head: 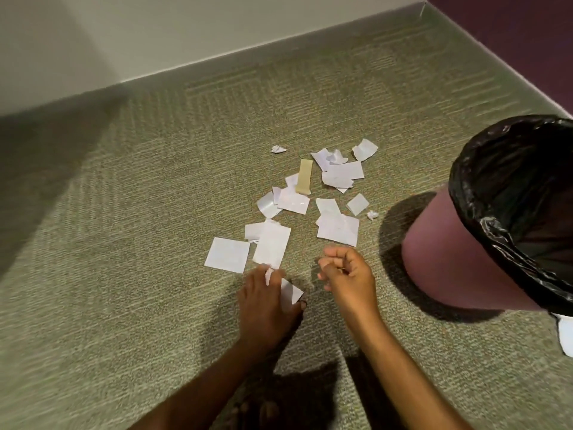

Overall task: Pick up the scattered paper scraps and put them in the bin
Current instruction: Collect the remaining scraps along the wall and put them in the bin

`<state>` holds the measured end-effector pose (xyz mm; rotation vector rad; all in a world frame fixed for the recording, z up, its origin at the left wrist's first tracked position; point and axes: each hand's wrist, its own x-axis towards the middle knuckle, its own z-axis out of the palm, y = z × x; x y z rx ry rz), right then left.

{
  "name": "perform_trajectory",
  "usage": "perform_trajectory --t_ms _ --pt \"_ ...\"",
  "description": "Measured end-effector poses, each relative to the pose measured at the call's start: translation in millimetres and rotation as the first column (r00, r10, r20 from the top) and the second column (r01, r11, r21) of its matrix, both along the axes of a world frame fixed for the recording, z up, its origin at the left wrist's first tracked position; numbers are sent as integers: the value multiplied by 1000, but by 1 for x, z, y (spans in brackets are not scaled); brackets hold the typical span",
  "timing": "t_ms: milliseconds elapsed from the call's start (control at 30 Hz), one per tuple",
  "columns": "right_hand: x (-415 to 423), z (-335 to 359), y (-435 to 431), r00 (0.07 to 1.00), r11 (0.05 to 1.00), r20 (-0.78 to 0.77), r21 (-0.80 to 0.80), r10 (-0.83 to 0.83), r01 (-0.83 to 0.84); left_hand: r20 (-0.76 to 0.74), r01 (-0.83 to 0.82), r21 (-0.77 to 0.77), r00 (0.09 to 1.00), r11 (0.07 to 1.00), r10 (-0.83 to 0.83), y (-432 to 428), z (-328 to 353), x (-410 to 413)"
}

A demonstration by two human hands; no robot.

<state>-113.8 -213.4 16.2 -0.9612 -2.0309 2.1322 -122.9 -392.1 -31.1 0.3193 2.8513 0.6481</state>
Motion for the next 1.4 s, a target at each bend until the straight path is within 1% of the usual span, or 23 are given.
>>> perform_trajectory --t_ms 100,200,300,400,500,567,667,733,800,833,900,1000,1033,1167,1300,1333,1400 --pt "0 -24 0 997 991 48 119 54 -60 -49 35 46 998 998 -33 -5 -1 0" --pt "0 -38 2 987 959 87 240 135 -152 -38 61 108 998 992 -57 -13 -1 -4" --pt "-2 -49 4 964 887 136 380 226 -262 -35 85 187 996 979 -80 -23 0 -12" --pt "-10 -47 7 948 762 178 563 265 -319 -41 125 204 992 971 -120 -30 0 -22" --pt "-28 -40 14 944 555 192 771 268 -314 2 69 213 998 975 -71 -36 3 -31" --pt "-44 -40 22 933 447 235 828 271 -338 27 8 258 1000 966 -15 -41 8 -36" --pt "-65 -47 37 891 352 354 826 284 -440 46 -62 309 998 949 50 -47 17 -49" --pt "-72 -52 43 880 335 382 820 281 -463 69 -101 305 994 947 83 -52 22 -60" --pt "-74 -54 47 887 326 374 832 271 -449 80 -145 280 989 949 127 -54 26 -71" --pt "-74 -55 47 893 305 366 847 261 -436 75 -161 273 986 949 146 -55 26 -75" --pt "-70 -56 45 910 259 342 880 235 -397 43 -159 261 987 952 153 -51 24 -81" --pt "-59 -55 40 920 240 324 896 220 -373 -4 -150 256 988 955 156 -34 19 -91" --pt "-55 -55 38 914 239 342 889 220 -390 11 -159 226 987 961 160 -25 21 -95" --pt "-42 -50 36 883 221 398 864 250 -452 103 -156 10 983 988 154 12 25 -104" --pt "-33 -49 40 876 201 393 868 279 -454 106 -122 -157 985 980 139 27 16 -105" --pt "-32 -49 42 881 212 377 872 285 -441 102 -114 -179 986 977 134 28 15 -106" --pt "-32 -47 45 905 281 316 875 284 -394 102 -107 -195 986 975 128 29 16 -106"
